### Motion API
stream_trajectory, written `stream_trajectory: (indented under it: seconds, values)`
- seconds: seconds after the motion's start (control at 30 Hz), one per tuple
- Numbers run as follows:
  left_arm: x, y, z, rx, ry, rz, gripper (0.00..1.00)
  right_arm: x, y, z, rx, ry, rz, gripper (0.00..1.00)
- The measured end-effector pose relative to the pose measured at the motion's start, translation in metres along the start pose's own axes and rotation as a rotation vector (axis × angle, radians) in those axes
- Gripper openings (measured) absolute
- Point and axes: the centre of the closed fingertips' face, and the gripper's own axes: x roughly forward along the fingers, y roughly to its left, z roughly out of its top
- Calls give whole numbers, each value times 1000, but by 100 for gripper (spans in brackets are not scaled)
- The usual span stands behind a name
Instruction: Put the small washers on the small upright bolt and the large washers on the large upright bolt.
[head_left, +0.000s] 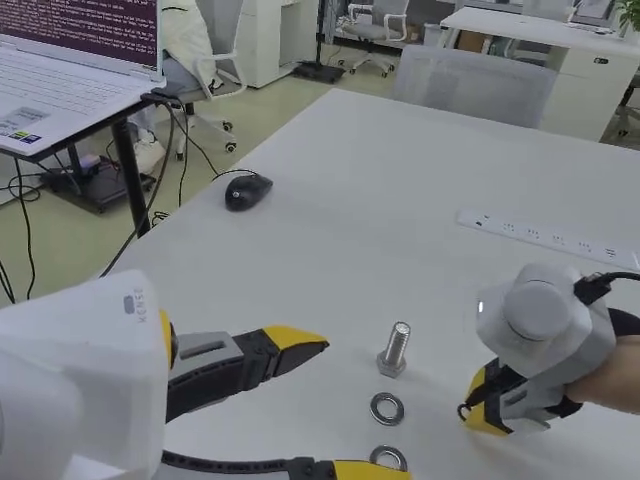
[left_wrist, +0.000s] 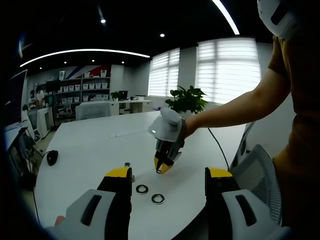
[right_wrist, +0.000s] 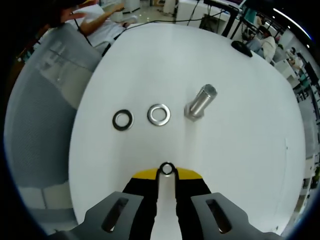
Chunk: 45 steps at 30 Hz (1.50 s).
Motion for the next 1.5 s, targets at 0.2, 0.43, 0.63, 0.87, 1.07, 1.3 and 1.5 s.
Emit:
stream_trajectory:
  seconds: [0.2, 0.43, 0.63, 0.87, 1.07, 1.3, 1.5]
  values:
    - [6, -3, 0, 4, 7, -20, 58, -16, -1, -24, 41, 6, -30, 12]
    - [9, -6, 1, 11, 10, -40, 58, -31, -11, -42, 91, 7, -70, 12]
    - [9, -6, 1, 12, 11, -43, 58, -41, -19, -53, 119, 9, -97, 12]
    - [11, -7, 1, 13, 13, -50, 58, -58, -34, -52, 137, -6, -135, 12]
    - [11, -8, 2, 12, 10, -49, 58, -60, -43, -41, 115, -9, -146, 12]
    - [9, -5, 0, 7, 11, -36, 58, -56, -46, -32, 97, -4, -140, 12]
    - [9, -4, -1, 2, 10, -34, 58, -52, -45, -33, 91, 12, -130, 12]
